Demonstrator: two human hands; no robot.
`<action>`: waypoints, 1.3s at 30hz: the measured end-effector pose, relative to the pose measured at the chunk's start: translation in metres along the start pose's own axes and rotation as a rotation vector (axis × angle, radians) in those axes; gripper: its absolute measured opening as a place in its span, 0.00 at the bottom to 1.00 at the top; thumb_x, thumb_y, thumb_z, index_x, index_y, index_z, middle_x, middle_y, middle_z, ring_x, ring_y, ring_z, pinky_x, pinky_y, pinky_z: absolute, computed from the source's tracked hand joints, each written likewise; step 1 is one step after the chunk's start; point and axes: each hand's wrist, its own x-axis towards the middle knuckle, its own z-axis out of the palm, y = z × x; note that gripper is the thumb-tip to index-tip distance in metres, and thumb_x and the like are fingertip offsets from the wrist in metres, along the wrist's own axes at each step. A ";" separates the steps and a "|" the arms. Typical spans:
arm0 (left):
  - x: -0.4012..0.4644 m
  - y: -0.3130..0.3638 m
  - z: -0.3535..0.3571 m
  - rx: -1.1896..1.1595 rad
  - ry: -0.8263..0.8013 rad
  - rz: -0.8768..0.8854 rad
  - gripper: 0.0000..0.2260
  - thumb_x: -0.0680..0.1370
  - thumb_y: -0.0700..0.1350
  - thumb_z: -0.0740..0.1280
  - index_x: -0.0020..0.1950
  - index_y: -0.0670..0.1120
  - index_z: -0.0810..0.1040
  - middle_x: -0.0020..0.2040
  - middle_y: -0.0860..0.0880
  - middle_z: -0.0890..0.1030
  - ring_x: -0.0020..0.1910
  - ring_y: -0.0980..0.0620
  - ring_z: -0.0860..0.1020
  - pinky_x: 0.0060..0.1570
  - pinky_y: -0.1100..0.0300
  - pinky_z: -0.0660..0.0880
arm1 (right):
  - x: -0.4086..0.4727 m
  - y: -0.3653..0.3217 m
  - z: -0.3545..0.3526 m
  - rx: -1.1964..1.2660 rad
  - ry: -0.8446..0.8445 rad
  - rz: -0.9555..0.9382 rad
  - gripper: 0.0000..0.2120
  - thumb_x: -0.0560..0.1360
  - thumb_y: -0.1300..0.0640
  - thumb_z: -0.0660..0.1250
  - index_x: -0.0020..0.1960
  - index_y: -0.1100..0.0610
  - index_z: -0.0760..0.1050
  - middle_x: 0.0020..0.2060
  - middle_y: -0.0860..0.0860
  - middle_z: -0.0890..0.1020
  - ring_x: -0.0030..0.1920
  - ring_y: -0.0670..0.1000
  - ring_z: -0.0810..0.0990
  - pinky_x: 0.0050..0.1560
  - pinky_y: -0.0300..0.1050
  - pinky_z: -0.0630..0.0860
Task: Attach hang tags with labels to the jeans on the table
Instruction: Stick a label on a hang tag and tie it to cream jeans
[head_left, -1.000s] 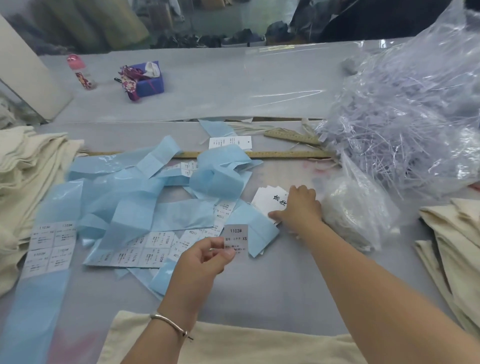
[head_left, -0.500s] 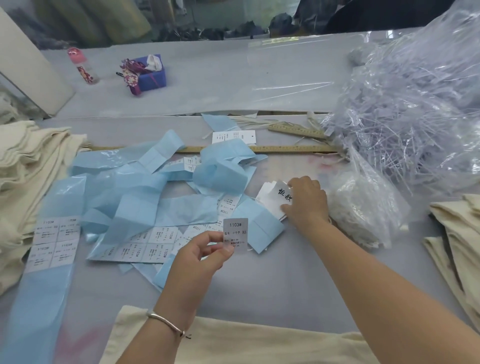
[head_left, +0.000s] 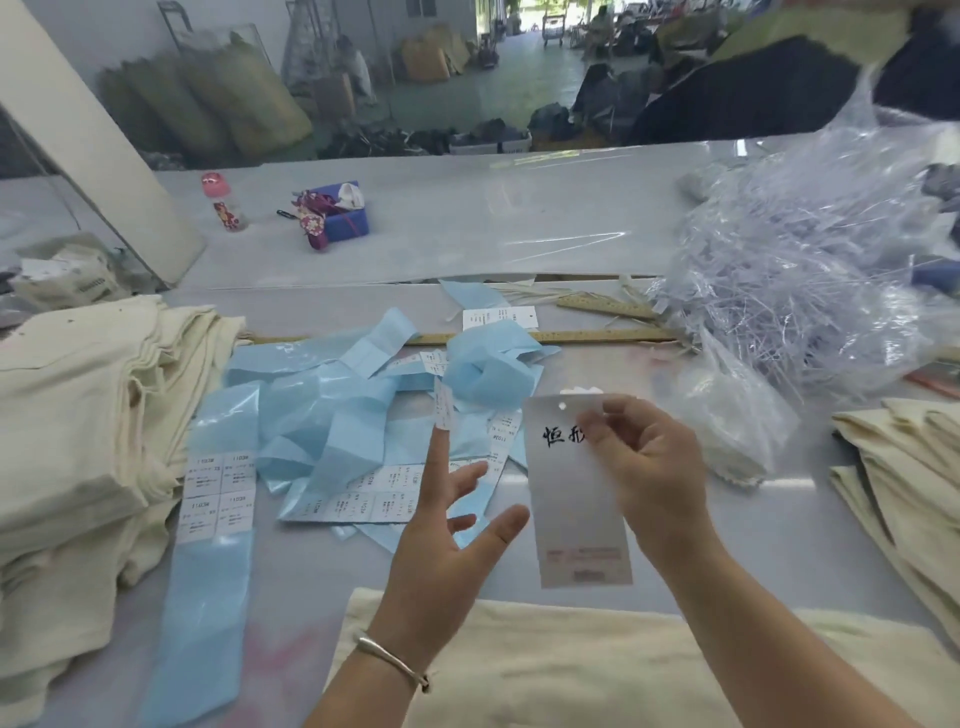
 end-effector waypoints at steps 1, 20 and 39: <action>-0.005 0.002 -0.002 -0.018 -0.018 0.011 0.44 0.71 0.56 0.74 0.77 0.64 0.47 0.55 0.64 0.80 0.57 0.62 0.78 0.54 0.64 0.76 | -0.018 -0.006 0.006 0.015 -0.011 0.022 0.07 0.76 0.62 0.69 0.44 0.51 0.82 0.34 0.53 0.84 0.33 0.47 0.79 0.34 0.43 0.75; -0.135 0.001 -0.098 -0.511 -0.268 -0.024 0.44 0.66 0.42 0.75 0.73 0.62 0.55 0.34 0.46 0.71 0.35 0.49 0.71 0.36 0.57 0.72 | -0.228 -0.075 0.090 0.150 -0.407 0.381 0.12 0.61 0.64 0.71 0.40 0.56 0.70 0.34 0.51 0.75 0.38 0.49 0.74 0.43 0.47 0.70; -0.150 -0.008 -0.136 -0.634 -0.266 0.008 0.44 0.67 0.44 0.78 0.74 0.58 0.53 0.34 0.49 0.78 0.36 0.53 0.78 0.40 0.51 0.76 | -0.253 -0.086 0.116 0.176 -0.420 0.269 0.16 0.69 0.57 0.74 0.45 0.63 0.68 0.39 0.58 0.79 0.43 0.51 0.80 0.44 0.41 0.76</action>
